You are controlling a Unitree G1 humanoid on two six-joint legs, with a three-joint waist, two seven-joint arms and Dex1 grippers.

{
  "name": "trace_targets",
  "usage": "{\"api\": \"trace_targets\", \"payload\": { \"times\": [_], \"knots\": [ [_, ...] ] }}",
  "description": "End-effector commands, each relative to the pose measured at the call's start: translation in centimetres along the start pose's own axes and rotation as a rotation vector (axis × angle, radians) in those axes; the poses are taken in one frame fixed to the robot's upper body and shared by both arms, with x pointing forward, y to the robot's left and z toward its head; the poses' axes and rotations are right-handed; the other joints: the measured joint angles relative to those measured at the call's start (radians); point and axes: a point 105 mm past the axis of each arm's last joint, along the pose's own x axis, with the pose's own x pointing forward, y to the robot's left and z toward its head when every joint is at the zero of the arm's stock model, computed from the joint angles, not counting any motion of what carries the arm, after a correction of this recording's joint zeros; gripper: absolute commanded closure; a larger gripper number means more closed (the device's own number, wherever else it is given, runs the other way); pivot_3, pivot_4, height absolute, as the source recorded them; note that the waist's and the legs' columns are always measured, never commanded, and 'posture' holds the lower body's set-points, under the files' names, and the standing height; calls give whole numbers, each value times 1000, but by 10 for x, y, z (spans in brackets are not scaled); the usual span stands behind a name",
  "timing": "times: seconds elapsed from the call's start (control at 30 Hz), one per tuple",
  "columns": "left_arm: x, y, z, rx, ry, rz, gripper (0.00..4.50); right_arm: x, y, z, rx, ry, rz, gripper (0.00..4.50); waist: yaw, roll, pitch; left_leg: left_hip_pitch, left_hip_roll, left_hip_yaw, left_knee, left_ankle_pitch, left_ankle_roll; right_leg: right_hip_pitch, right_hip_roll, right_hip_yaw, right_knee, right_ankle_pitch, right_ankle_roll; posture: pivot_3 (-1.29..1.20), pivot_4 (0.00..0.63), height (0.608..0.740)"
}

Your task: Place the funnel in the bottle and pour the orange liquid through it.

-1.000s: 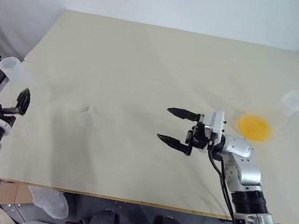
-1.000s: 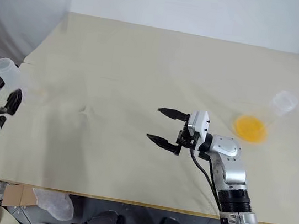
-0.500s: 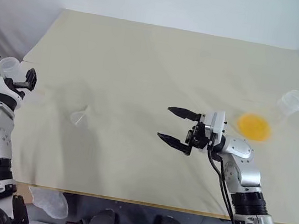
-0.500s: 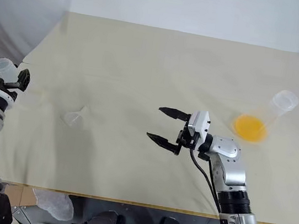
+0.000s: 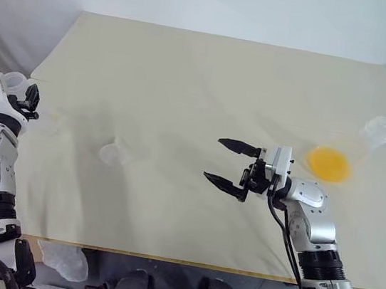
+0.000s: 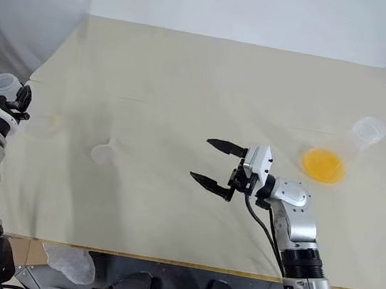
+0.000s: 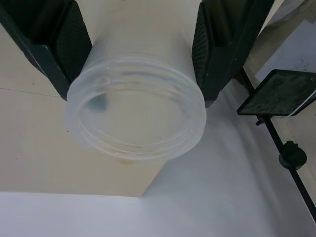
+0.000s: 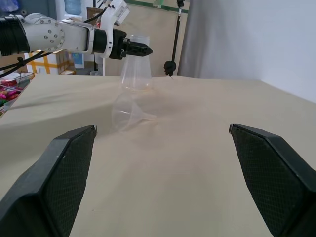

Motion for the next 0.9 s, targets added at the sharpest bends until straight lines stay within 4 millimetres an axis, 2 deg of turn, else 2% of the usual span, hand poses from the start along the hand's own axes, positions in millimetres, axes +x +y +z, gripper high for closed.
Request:
{"api": "trace_targets", "payload": {
  "times": [0.03, 0.13, 0.23, 0.33, 0.4, 0.43, 0.47, 0.53, 0.63, 0.73, 0.83, 0.9],
  "knots": [
    [-1, -4, 40, -12, -176, -57, 2165, -2, -2, 6, -32, -29, -21, 0, 0, 0, 0, 0, 0, 0, 0, 0, 0, 0, 0, 0, 0, 0, 0, 0, 150, 740],
    [-6, -22, 63, -3, -301, -162, 2165, -5, -4, 6, -41, -27, -33, 0, 0, 0, 0, 0, 0, 0, 0, 0, 0, 0, 0, 0, 0, 0, 0, 0, 150, 740],
    [-14, -59, 91, 6, -403, -367, 2165, -16, -10, 8, -71, -7, -75, 0, 5, -1, 1, -1, 0, 0, 1, 0, 0, 0, 0, 0, 0, 0, 0, 0, 150, 740],
    [-23, -111, 108, 5, -429, -628, 2165, -31, -16, 12, -94, 23, -121, 0, 8, -1, 1, -1, -1, -1, 1, 0, 0, 1, -2, 0, 0, 0, 0, 0, 150, 740],
    [-32, -151, 110, -3, -410, -837, 2165, -44, -20, 13, -106, 55, -157, 0, 10, -1, 1, -1, -2, -1, 1, 0, 0, 1, -2, -1, 0, 0, 0, 0, 150, 740],
    [-42, -184, 107, -33, -381, -1008, 2165, -57, -22, 13, -116, 88, -189, 0, 11, -1, 1, -1, -2, -1, 1, 0, 0, 1, -2, -1, 0, 0, 0, 0, 150, 740],
    [-51, -205, 106, -54, -361, -1125, 2165, -66, -22, 13, -124, 111, -209, 0, 13, -1, 1, -1, -3, 0, 1, 0, 0, 1, -2, -1, 0, 0, 0, 0, 150, 740],
    [-68, -249, 88, -12, -294, -1350, 2165, -84, -22, 16, -141, 157, -256, 0, 19, -1, 1, -1, -3, 1, 1, 0, 0, 2, -1, -1, 0, 0, 0, 0, 150, 740],
    [-78, -288, 61, 51, -210, -1513, 2165, -99, -19, 21, -160, 193, -306, 0, 26, -1, 1, -2, -3, 4, 1, 0, 1, 1, -1, -1, 0, 0, 0, 0, 150, 740],
    [-83, -318, 39, 75, -163, -1581, 2165, -110, -13, 26, -173, 214, -350, 0, 25, -1, 1, -2, -3, 6, 1, 0, 1, 1, -1, -1, -1, 0, 0, 0, 150, 740],
    [-85, -337, 20, 122, -141, -1601, 2165, -113, -2, 28, -173, 227, -376, 0, 11, -2, 1, -2, -2, 9, 1, 0, 1, 0, 0, -1, -2, 0, 0, 0, 150, 740],
    [-85, -346, 15, 113, -140, -1608, 2165, -114, 4, 29, -168, 232, -394, 0, 19, -2, 1, -2, -1, 11, 1, 0, 1, 0, 1, 0, -3, 0, 0, 0, 150, 740]
  ]
}}
